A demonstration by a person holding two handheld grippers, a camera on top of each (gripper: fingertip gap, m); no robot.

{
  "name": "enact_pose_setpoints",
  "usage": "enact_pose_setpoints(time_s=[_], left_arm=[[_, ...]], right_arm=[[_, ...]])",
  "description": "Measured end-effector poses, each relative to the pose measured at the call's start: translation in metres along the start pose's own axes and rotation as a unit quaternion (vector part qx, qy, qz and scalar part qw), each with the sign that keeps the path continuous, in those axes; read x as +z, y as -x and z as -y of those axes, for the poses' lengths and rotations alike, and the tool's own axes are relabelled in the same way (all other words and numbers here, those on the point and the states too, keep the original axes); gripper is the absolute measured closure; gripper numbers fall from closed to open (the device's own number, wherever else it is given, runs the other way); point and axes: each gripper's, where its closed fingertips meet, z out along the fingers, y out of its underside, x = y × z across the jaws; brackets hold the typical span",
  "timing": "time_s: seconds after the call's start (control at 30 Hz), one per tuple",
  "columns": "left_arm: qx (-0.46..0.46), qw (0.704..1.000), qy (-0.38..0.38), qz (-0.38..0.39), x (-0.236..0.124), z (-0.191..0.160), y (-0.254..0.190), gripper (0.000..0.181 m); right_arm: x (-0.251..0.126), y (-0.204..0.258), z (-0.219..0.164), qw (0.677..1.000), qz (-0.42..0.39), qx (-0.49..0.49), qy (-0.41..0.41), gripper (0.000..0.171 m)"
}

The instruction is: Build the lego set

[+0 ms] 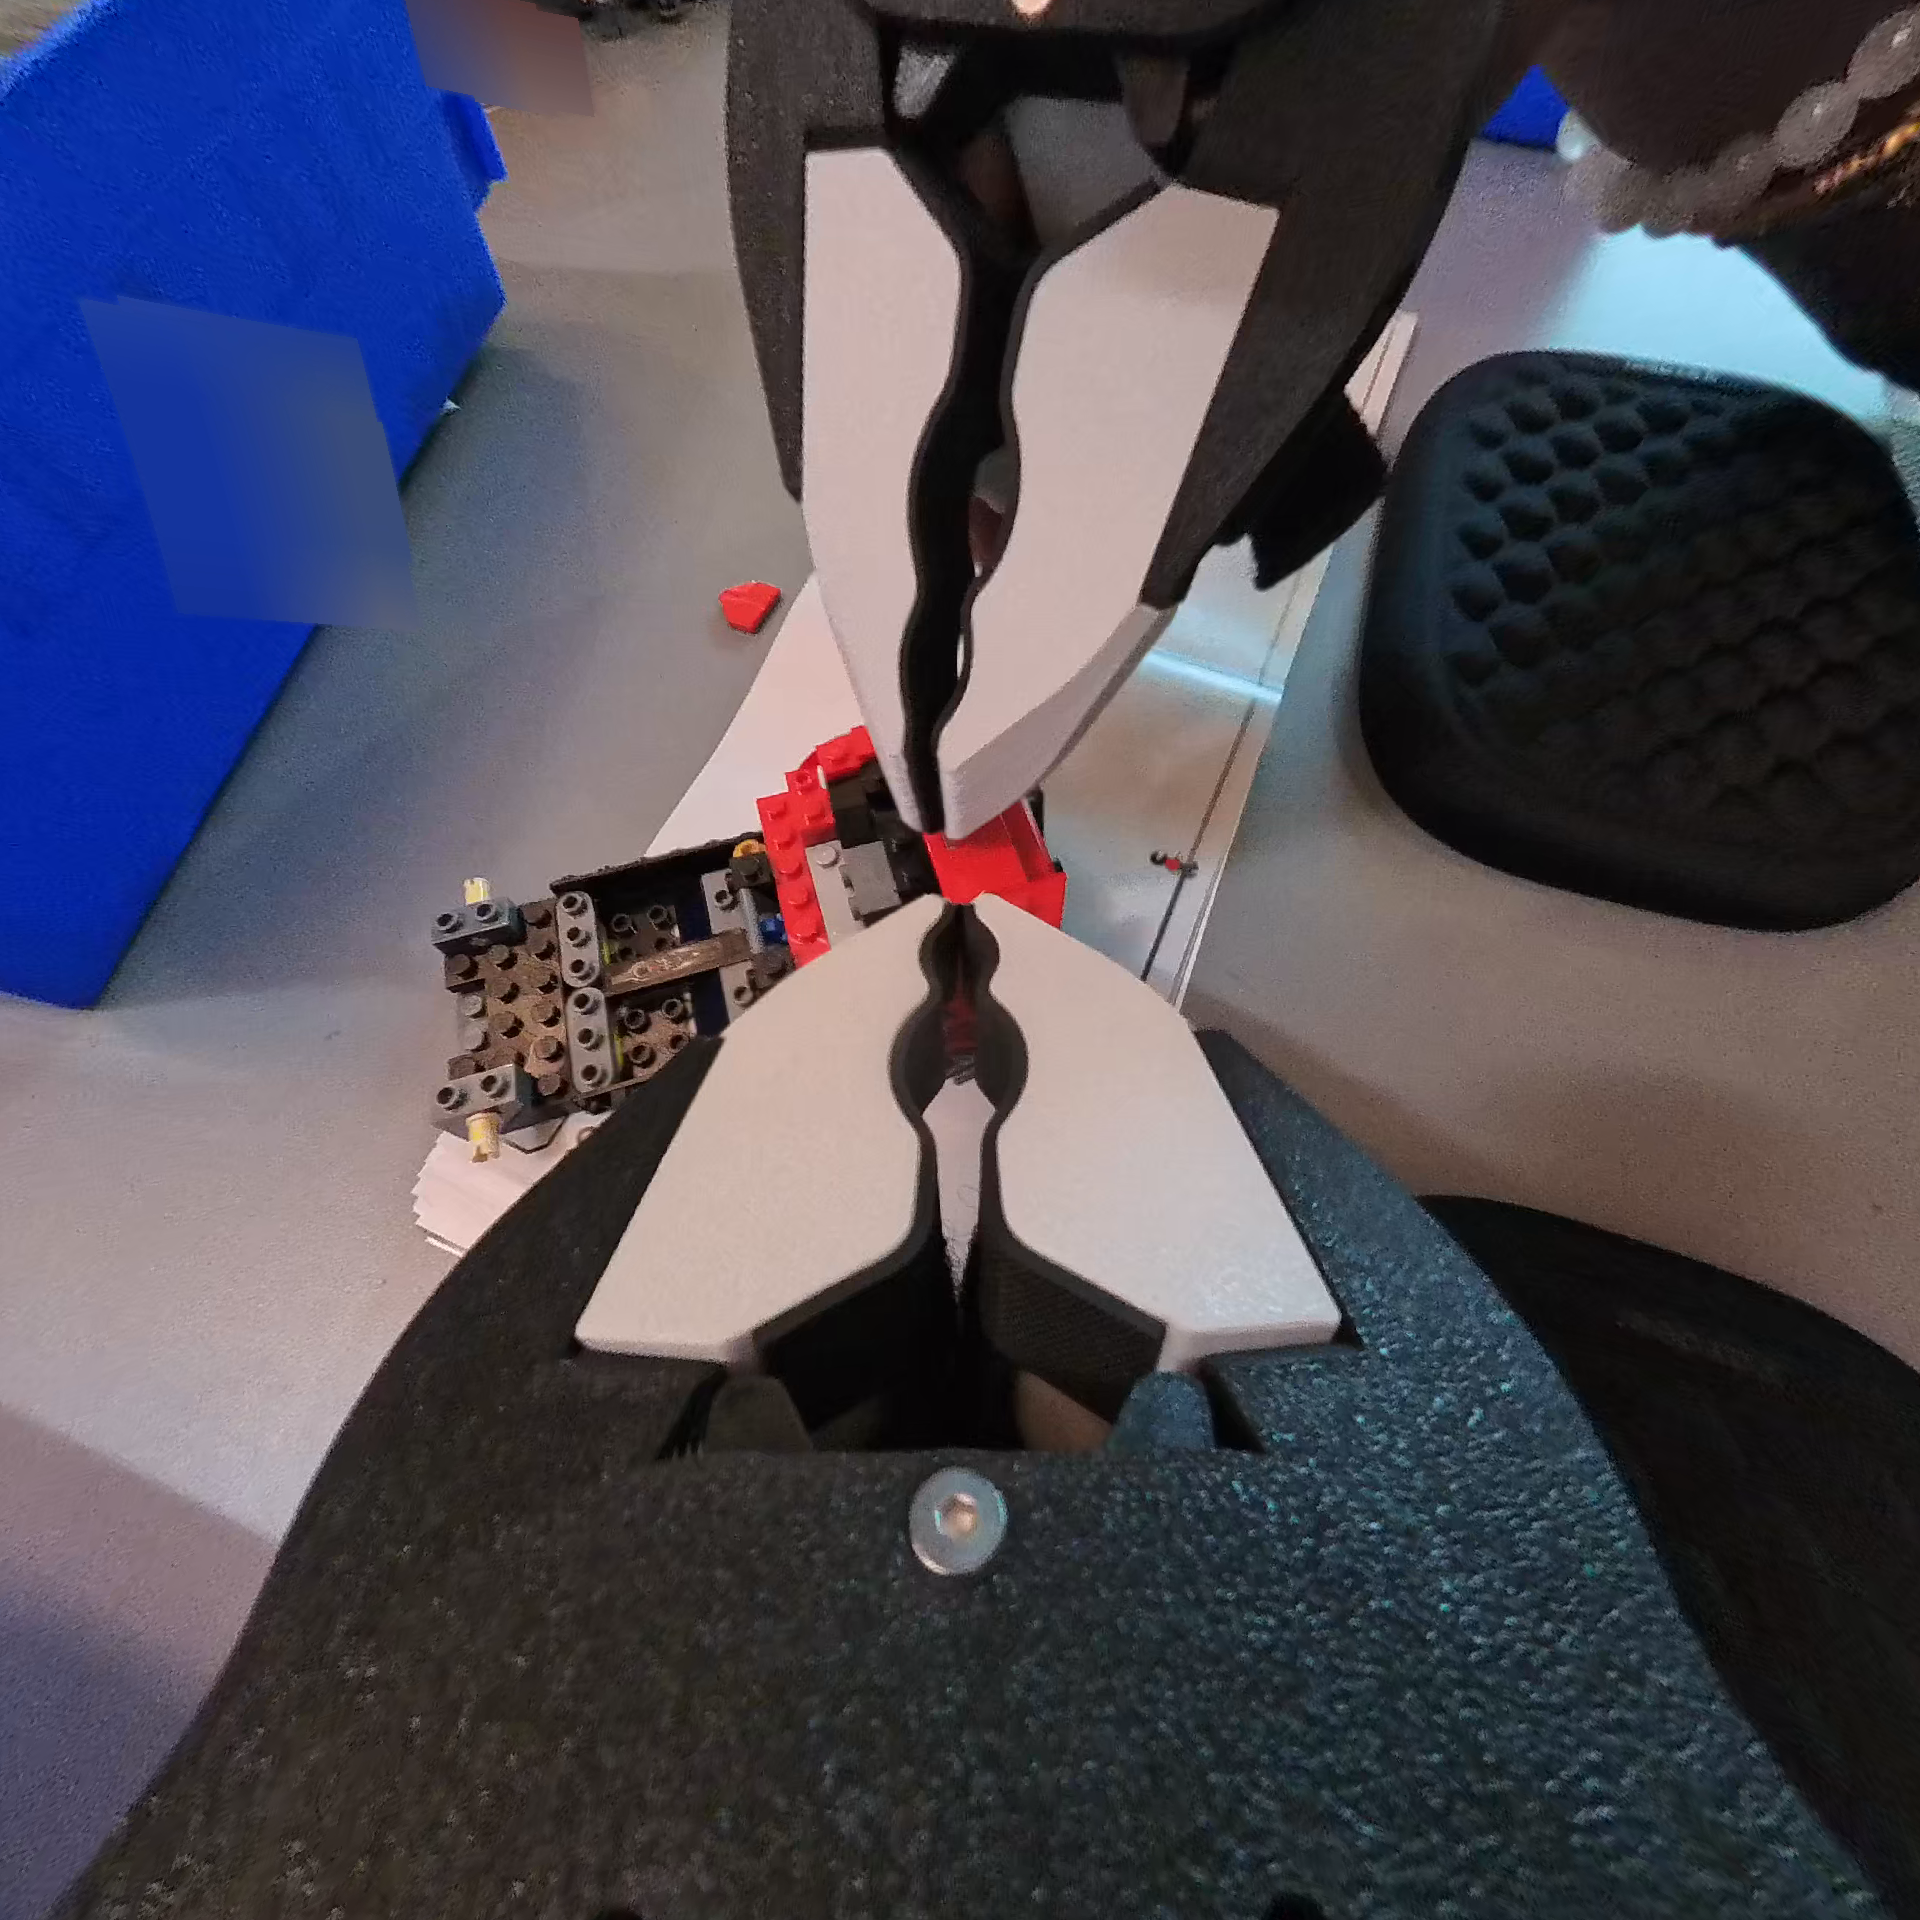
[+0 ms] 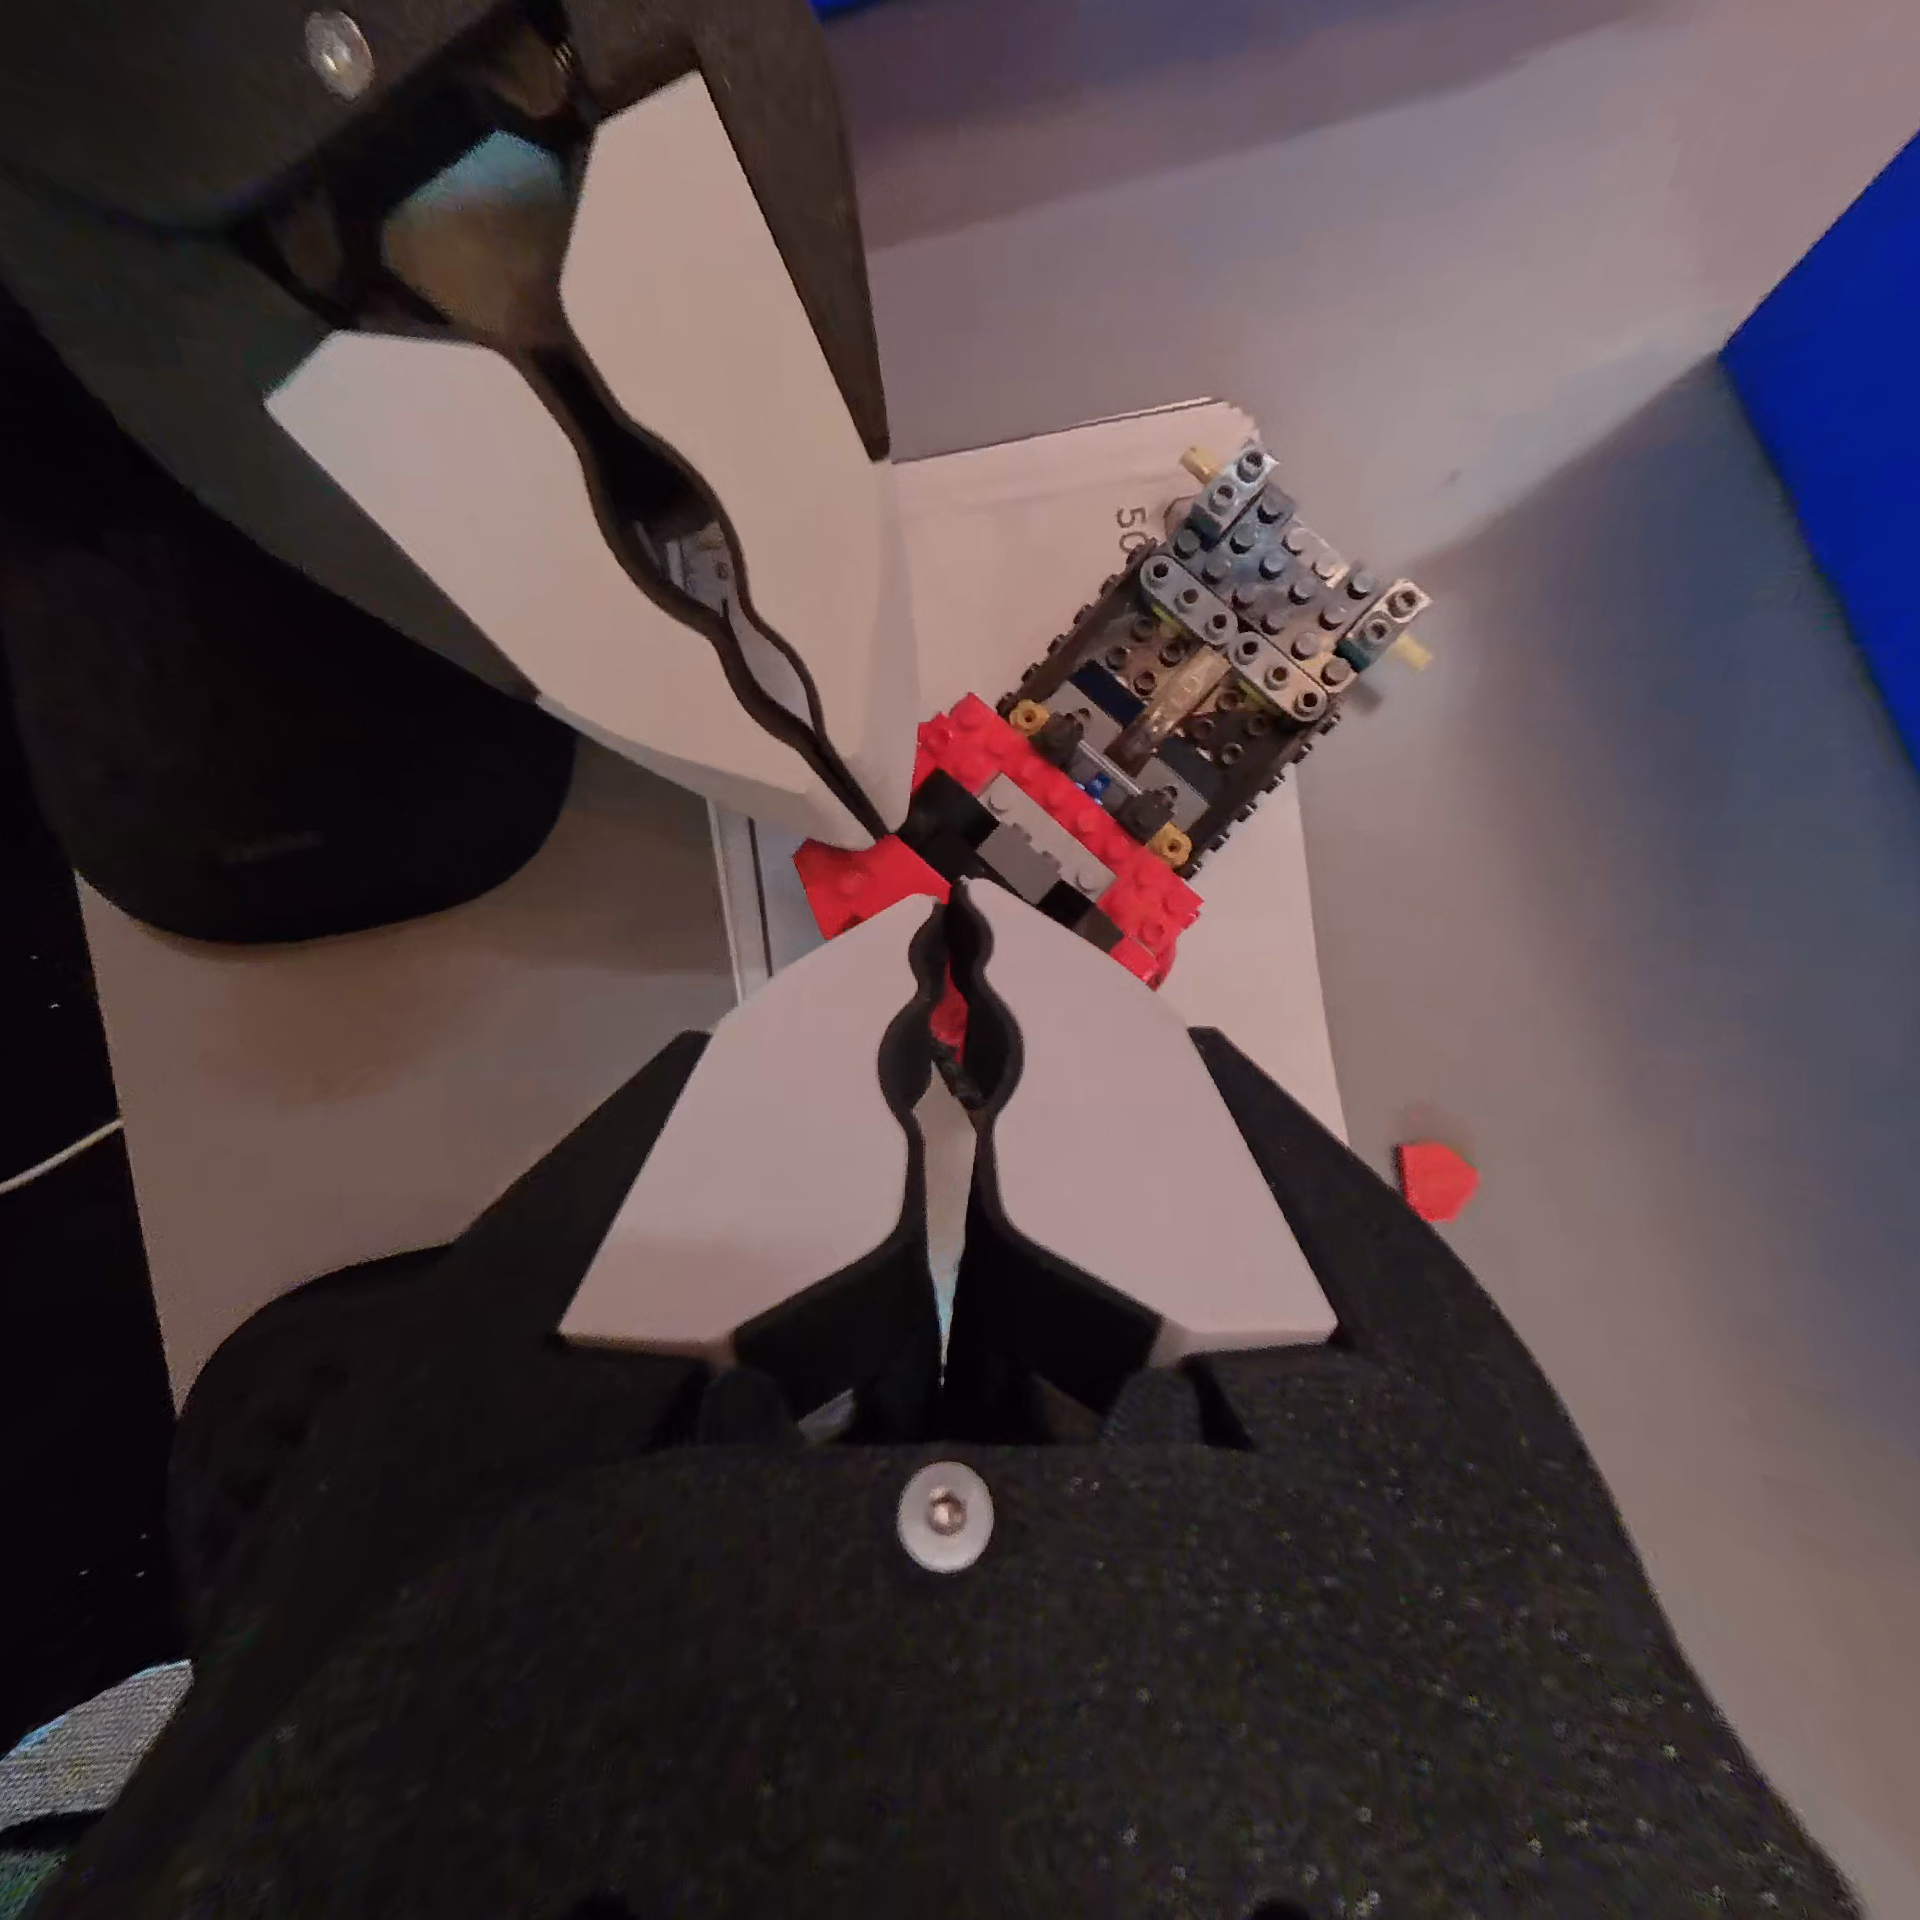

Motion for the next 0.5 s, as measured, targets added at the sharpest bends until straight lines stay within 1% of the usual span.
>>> enact_pose_setpoints(time_s=[0.17,0.5], left_arm=[[0.006,1.0,0.007,-0.003,0.0016,-0.0022,-0.0011,0.181],[0.043,0.999,0.024,0.015,0.0018,-0.0035,-0.0009,0.181]], right_arm=[[0.0037,0.0015,-0.0014,1.0,0.01,0.007,0.001,0.171],[0.0057,0.0039,0.0005,0.999,0.022,0.021,-0.014,0.171]])
